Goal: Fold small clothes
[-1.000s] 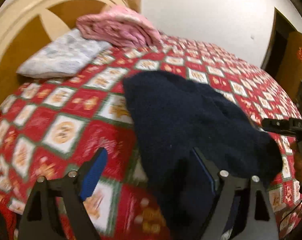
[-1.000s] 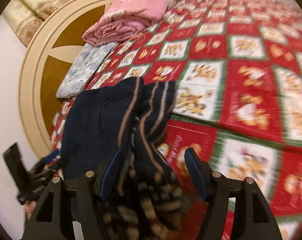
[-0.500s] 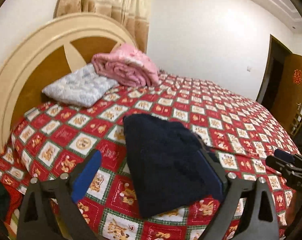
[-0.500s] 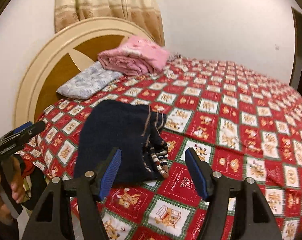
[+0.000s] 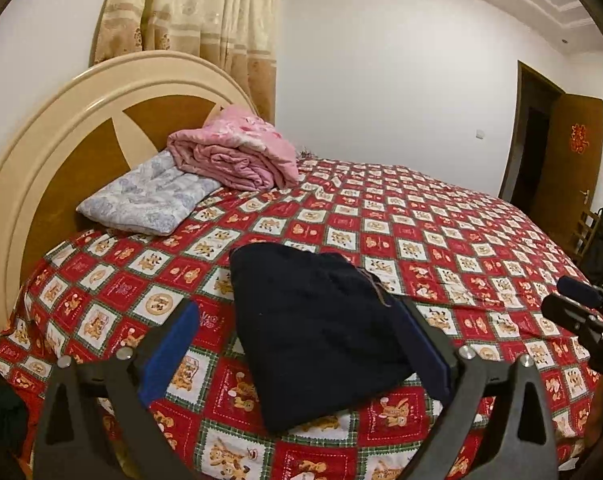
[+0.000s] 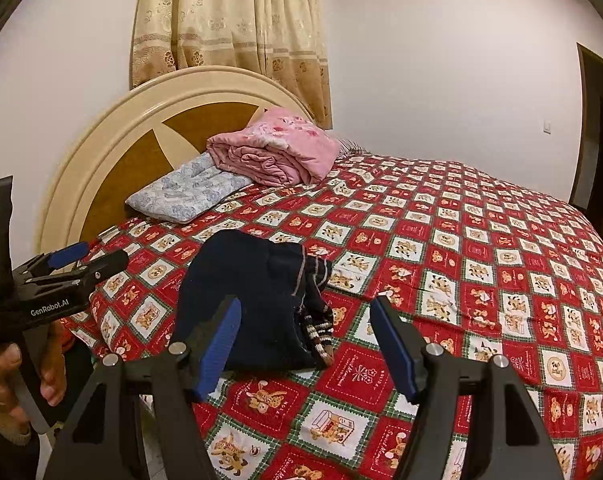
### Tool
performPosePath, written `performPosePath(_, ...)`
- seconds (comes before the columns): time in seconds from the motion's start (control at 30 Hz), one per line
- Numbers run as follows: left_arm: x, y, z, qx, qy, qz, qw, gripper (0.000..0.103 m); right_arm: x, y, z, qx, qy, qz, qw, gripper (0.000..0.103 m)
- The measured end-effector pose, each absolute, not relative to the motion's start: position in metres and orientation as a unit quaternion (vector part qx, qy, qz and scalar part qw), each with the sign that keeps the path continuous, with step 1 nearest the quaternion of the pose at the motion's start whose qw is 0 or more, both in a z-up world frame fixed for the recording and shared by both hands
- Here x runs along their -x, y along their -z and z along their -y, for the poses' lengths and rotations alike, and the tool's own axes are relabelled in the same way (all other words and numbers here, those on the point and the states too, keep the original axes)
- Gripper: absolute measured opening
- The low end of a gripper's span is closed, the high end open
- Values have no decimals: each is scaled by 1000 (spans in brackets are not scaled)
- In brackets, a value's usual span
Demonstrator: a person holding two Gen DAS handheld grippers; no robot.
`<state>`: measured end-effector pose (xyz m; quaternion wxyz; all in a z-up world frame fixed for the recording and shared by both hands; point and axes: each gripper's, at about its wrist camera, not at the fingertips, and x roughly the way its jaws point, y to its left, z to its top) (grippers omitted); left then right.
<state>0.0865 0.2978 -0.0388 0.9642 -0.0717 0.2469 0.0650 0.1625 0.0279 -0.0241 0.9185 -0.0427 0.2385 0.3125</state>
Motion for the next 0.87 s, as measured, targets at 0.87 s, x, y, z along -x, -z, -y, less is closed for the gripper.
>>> performPosePath(0.87, -86, 42, -285, 50, -62, -244, 966, 102, -157, 33, -22, 45, -311, -238, 919, 68)
